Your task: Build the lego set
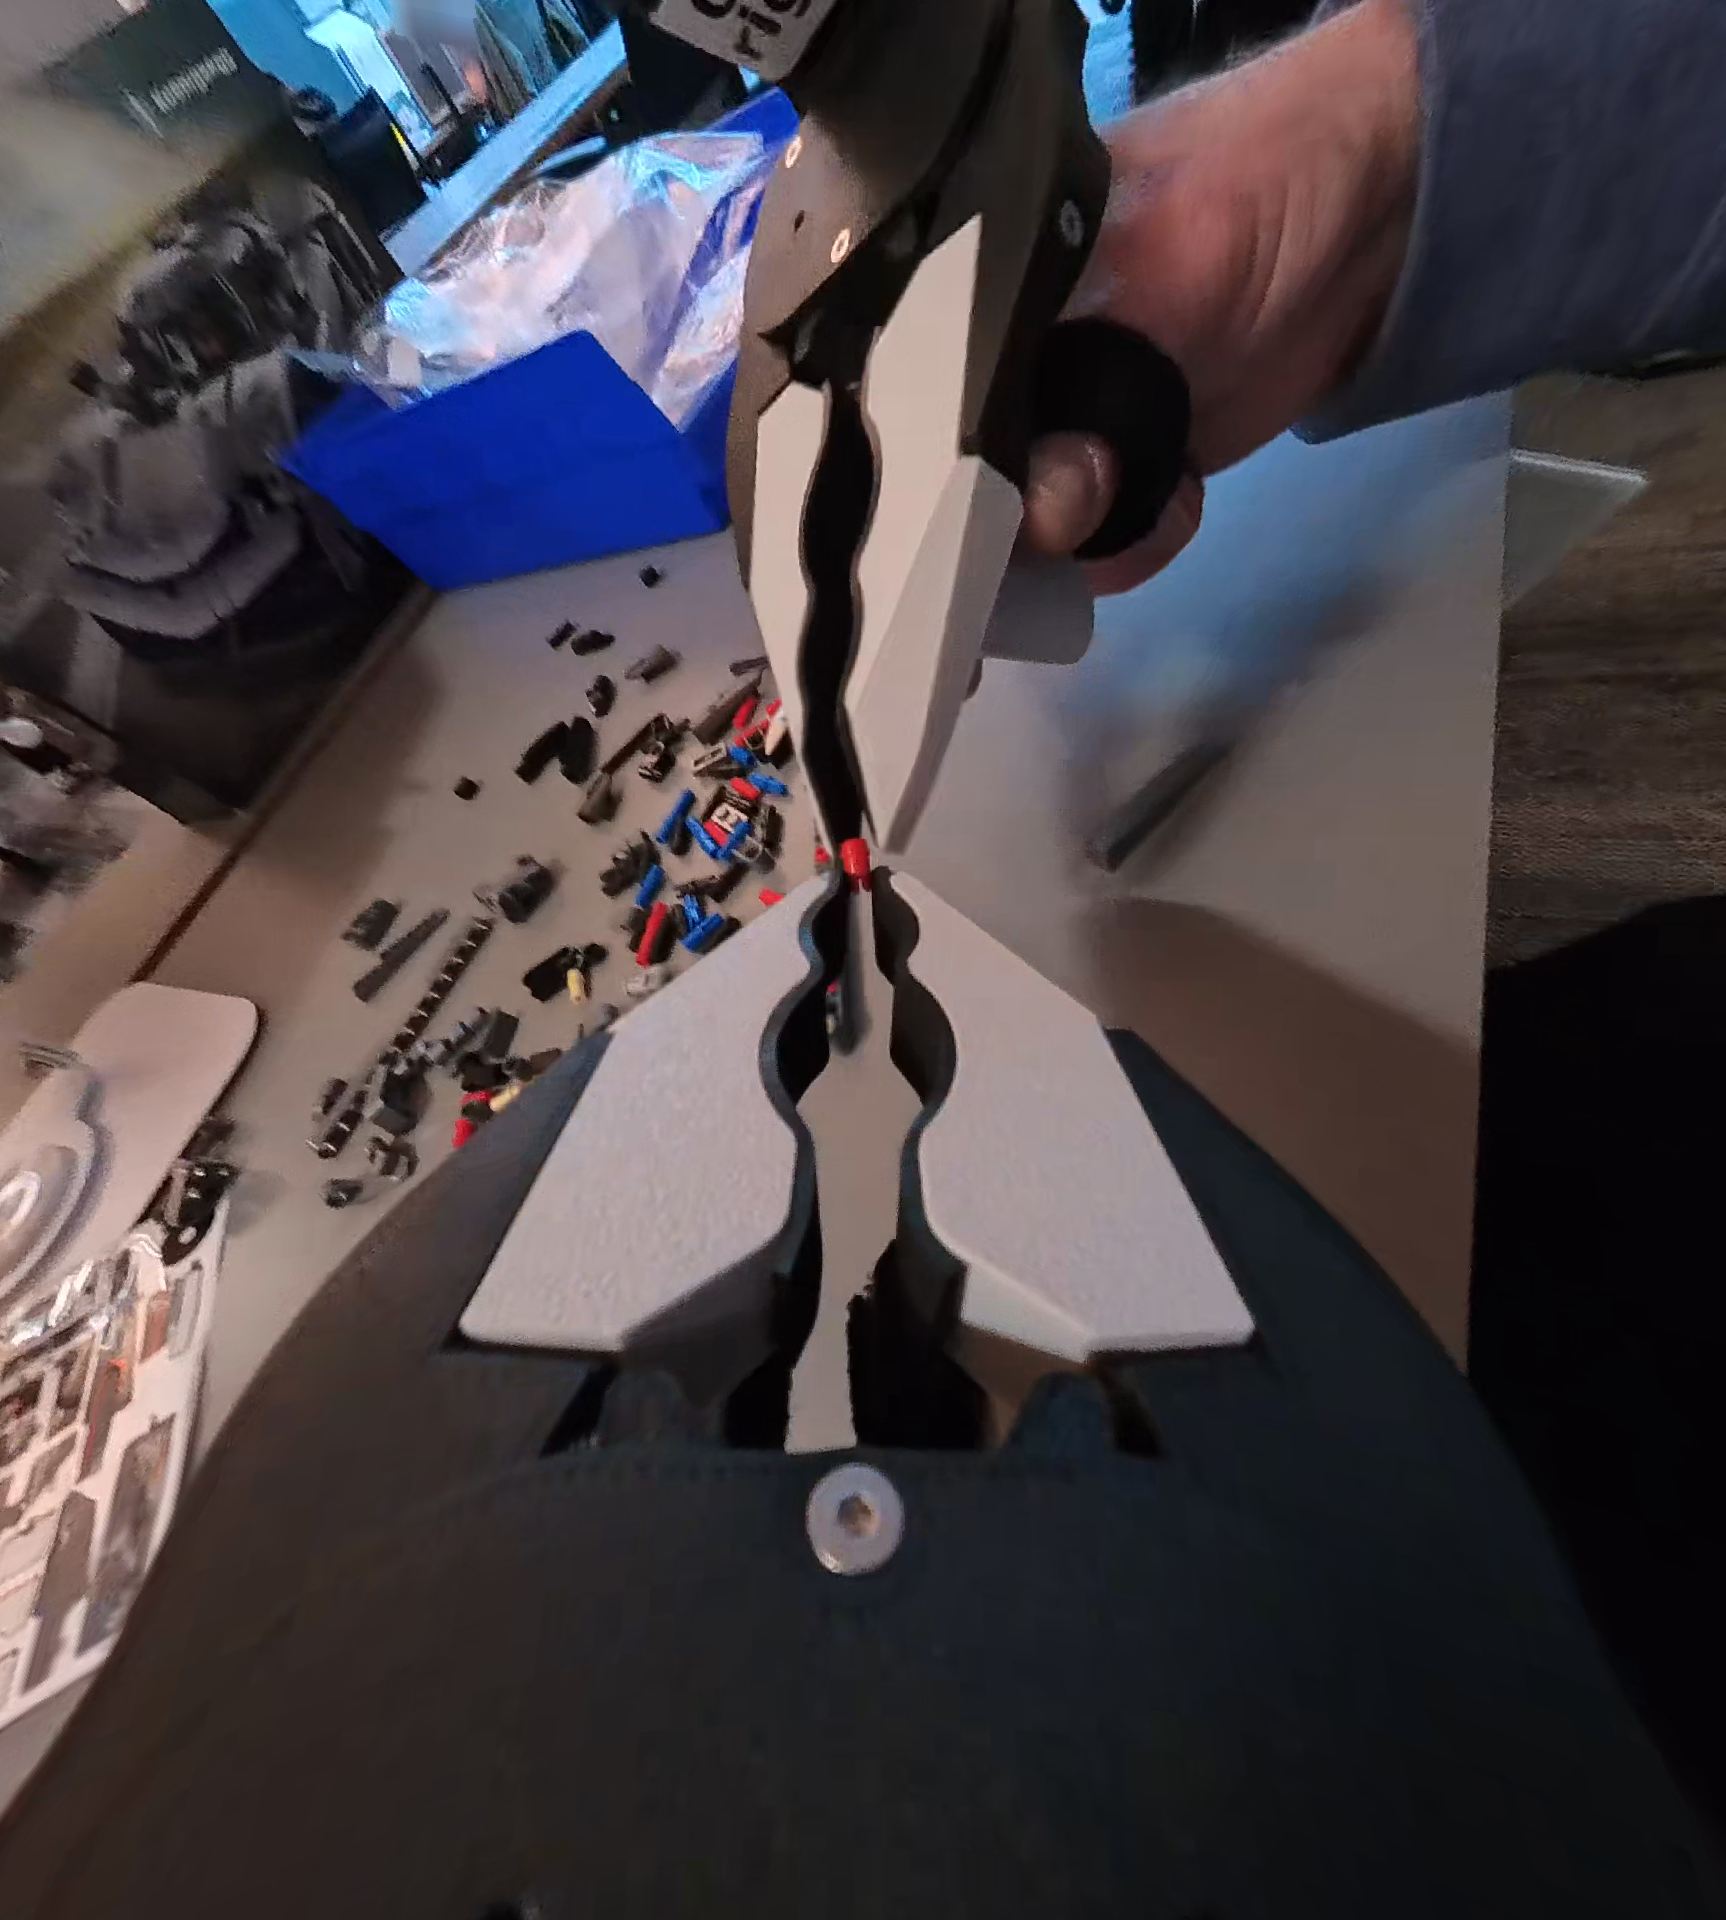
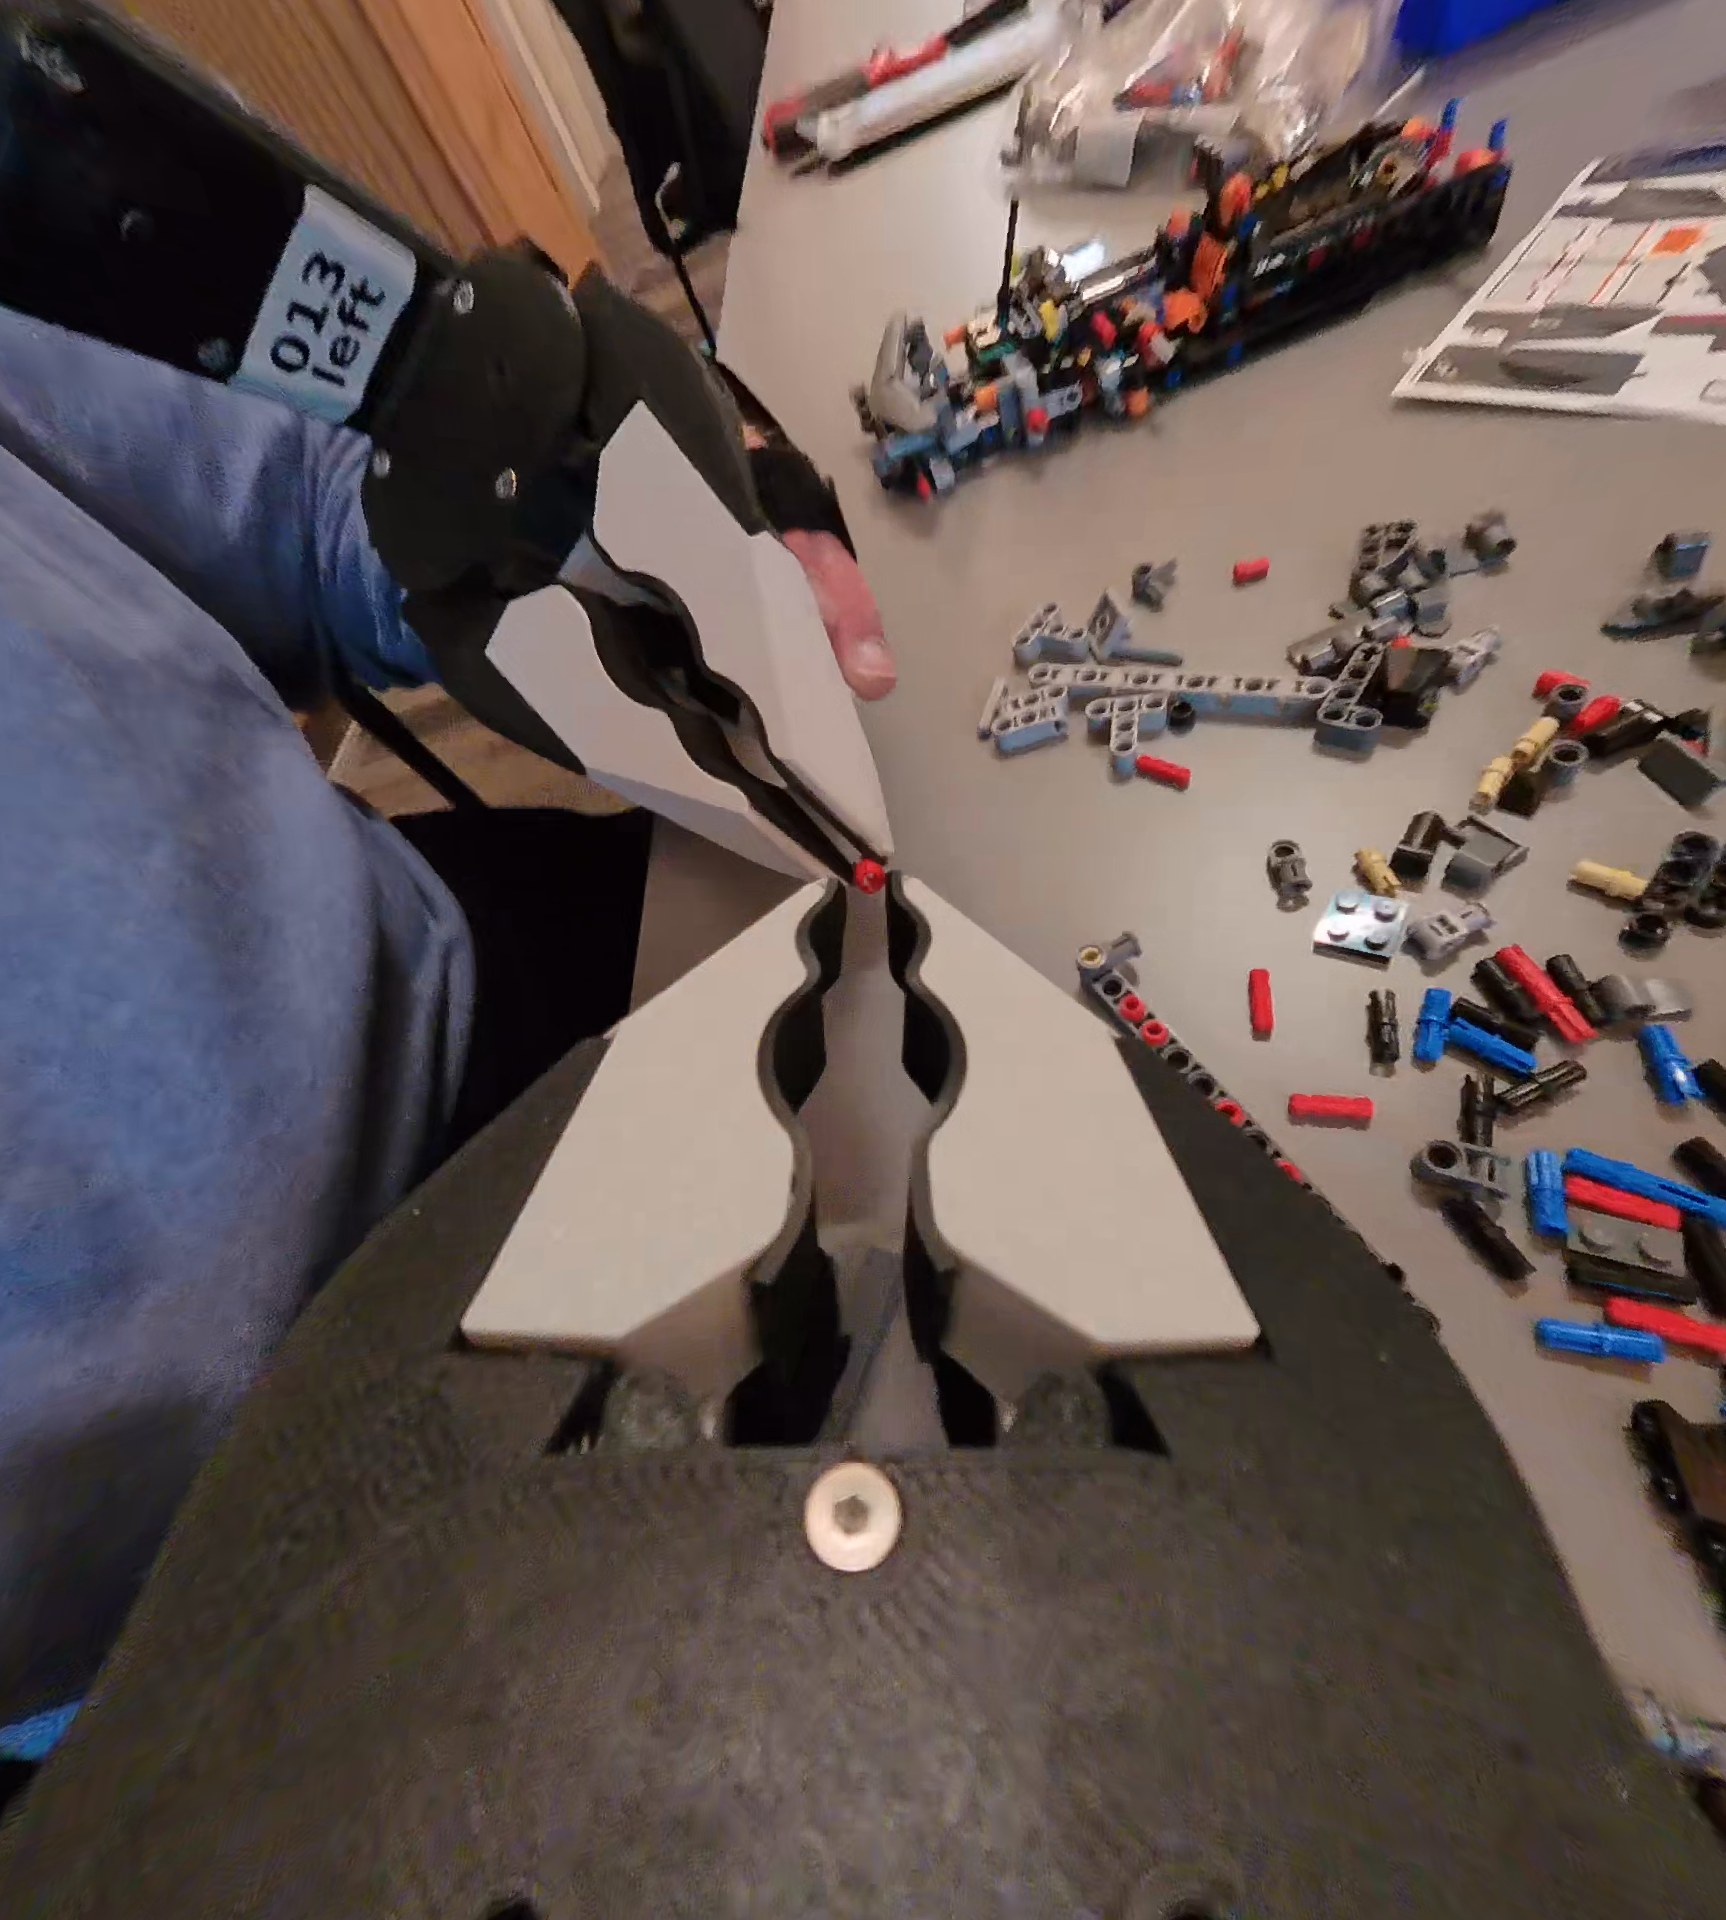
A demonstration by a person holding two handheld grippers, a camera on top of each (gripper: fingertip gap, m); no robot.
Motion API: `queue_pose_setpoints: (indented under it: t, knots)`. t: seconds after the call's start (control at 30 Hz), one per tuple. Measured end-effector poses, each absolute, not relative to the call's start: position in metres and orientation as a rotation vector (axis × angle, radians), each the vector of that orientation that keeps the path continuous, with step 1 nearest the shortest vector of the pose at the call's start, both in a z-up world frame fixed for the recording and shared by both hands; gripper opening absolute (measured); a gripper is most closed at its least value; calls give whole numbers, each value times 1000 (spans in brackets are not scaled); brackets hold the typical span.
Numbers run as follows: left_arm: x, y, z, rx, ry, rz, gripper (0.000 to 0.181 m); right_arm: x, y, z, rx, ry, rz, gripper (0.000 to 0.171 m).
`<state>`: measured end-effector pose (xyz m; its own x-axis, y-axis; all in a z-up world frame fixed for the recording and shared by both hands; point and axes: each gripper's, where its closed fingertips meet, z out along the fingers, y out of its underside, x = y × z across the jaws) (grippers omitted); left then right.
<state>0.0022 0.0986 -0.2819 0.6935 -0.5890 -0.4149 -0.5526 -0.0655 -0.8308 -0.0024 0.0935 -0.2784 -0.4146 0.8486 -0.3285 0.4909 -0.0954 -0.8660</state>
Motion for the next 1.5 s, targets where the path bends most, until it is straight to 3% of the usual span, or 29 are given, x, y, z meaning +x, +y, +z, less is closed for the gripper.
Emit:
queue_pose_setpoints:
  t: [0.73,0.93,1.5]
  knots:
    - [6,106,-264,-1610,941,62,3,0,102,-258,-1459,-1765,1575,1]
    - [0,110,-267,-1643,908,41,11,-4,107,-261,-1451,-1791,1525,1]
    - [-27,123,-342,-2059,909,-100,22,-20,127,-323,-1285,-2265,753,0]
